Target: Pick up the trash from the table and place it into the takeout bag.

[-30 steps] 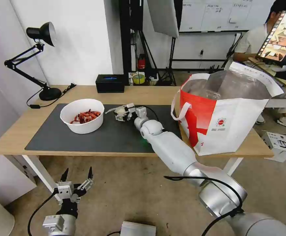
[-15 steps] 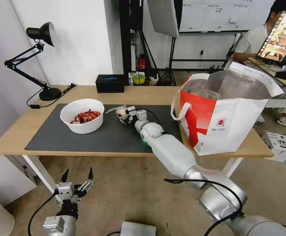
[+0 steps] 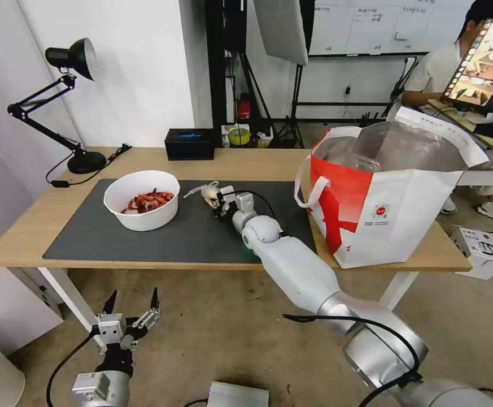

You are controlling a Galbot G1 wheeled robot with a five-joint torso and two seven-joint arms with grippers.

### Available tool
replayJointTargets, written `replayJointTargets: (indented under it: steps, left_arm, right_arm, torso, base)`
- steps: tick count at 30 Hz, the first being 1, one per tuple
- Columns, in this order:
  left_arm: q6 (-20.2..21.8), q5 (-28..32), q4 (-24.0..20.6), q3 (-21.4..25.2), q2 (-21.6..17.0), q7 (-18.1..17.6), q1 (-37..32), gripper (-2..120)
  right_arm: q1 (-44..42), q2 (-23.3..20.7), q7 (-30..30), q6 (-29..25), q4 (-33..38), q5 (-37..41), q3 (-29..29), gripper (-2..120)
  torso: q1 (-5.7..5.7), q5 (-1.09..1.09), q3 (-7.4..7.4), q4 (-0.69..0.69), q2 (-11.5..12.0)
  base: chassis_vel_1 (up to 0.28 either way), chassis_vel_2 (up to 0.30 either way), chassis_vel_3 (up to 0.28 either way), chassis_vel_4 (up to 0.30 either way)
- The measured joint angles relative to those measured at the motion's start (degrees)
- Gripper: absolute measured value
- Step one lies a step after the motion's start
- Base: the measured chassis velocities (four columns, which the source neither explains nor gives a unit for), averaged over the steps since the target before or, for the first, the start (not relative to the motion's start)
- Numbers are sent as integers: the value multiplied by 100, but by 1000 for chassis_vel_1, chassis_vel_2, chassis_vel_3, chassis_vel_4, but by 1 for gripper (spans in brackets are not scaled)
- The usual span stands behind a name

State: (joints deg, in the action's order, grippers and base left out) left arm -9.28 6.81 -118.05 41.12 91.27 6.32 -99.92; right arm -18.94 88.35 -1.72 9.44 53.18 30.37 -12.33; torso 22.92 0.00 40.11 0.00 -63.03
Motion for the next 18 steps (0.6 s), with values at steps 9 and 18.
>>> replayJointTargets:
  steps: [9,18]
  left_arm:
    - [0,5,-53,17,-3,5,-1,100]
    - [8,2,-99,27,-31,27,-23,100]
  right_arm:
    - [-314,-640,169,99,1202,215,-52,5]
    - [-933,-1813,124,-37,3091,585,11,5]
  torso:
    - [0,1,0,0,0]
    - [0,2,0,-1,0]
  base:
    - [0,0,0,0]
    - [0,0,0,0]
